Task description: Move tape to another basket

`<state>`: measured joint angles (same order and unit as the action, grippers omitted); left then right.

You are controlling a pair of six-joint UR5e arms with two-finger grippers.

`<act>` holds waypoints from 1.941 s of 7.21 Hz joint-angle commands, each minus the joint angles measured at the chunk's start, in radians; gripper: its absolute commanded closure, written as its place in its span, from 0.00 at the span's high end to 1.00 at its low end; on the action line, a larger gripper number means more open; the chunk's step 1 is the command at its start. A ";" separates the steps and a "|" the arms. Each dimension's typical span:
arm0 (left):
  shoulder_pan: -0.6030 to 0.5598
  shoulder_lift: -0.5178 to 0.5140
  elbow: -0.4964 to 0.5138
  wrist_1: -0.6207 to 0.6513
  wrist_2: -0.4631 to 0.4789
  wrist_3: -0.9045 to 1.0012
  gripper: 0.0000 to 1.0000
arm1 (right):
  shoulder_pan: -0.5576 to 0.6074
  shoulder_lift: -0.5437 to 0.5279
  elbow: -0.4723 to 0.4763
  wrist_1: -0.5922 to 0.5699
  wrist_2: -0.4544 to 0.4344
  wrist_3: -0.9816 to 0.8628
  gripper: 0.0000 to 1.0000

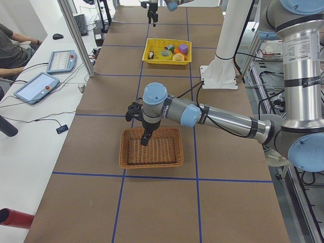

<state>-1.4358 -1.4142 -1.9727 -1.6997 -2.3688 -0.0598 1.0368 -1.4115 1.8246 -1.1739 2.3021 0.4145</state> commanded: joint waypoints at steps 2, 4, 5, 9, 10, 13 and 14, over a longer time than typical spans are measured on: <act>0.000 0.000 -0.003 0.002 0.000 0.000 0.98 | -0.245 0.086 0.045 -0.007 -0.200 0.142 1.00; 0.000 0.000 -0.002 0.002 0.002 0.000 0.98 | -0.320 0.094 0.038 -0.003 -0.269 0.141 1.00; 0.001 0.000 0.001 0.002 0.002 -0.002 0.98 | -0.372 0.100 0.006 0.000 -0.308 0.141 1.00; 0.002 0.000 -0.009 0.002 0.000 -0.008 0.98 | -0.411 0.100 -0.045 0.002 -0.309 0.129 0.88; 0.002 0.000 -0.014 0.002 0.000 -0.009 0.98 | -0.414 0.101 -0.050 0.002 -0.309 0.127 0.85; 0.002 0.000 -0.014 0.002 0.000 -0.009 0.98 | -0.400 0.102 -0.051 0.000 -0.297 0.138 0.00; 0.002 0.000 -0.014 0.002 0.000 -0.009 0.98 | -0.397 0.103 -0.050 0.000 -0.297 0.145 0.00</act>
<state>-1.4343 -1.4143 -1.9864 -1.6981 -2.3685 -0.0690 0.6343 -1.3096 1.7732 -1.1733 2.0038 0.5529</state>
